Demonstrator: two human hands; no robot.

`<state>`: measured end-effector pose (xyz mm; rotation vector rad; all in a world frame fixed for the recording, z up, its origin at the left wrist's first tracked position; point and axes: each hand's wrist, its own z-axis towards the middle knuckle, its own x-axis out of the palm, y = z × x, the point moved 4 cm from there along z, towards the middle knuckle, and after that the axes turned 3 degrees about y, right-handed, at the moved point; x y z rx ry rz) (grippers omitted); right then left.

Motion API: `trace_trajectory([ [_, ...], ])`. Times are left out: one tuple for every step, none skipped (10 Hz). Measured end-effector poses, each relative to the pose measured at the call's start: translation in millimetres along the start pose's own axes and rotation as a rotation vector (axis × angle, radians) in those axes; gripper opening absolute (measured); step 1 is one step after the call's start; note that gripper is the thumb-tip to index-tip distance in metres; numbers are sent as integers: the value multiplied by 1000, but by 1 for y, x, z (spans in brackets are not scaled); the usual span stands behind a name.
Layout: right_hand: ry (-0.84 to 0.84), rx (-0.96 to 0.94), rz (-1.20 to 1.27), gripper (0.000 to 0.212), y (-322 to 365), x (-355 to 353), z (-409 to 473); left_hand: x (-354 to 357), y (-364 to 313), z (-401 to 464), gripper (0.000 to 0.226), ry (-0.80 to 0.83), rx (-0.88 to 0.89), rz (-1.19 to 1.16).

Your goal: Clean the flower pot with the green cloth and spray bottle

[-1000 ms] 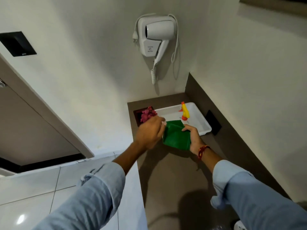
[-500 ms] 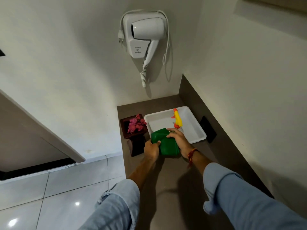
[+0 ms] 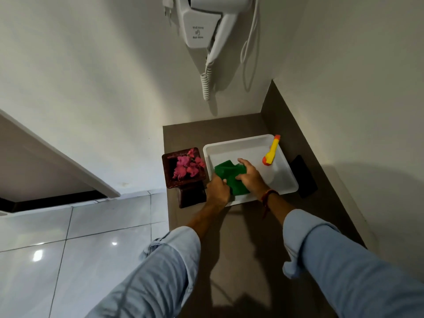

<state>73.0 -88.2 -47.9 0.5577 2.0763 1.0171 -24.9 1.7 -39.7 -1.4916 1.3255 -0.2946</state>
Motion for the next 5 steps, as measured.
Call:
trace_trajectory([
  [18,-31,-124,64,-5,2,5,8,-3,3,38,51,-14,58],
  [27,-63,-225,59,-12,8,10,14,-5,5,48,40,-72,176],
  [22,-64,-269,56,-12,9,7,18,-11,-2,65,35,-53,255],
  [-12,-88,-314,57,-9,10,-3,18,-12,-11,78,42,52,353],
  [-85,-141,-307,56,3,11,-23,12,-17,-31,89,48,167,439],
])
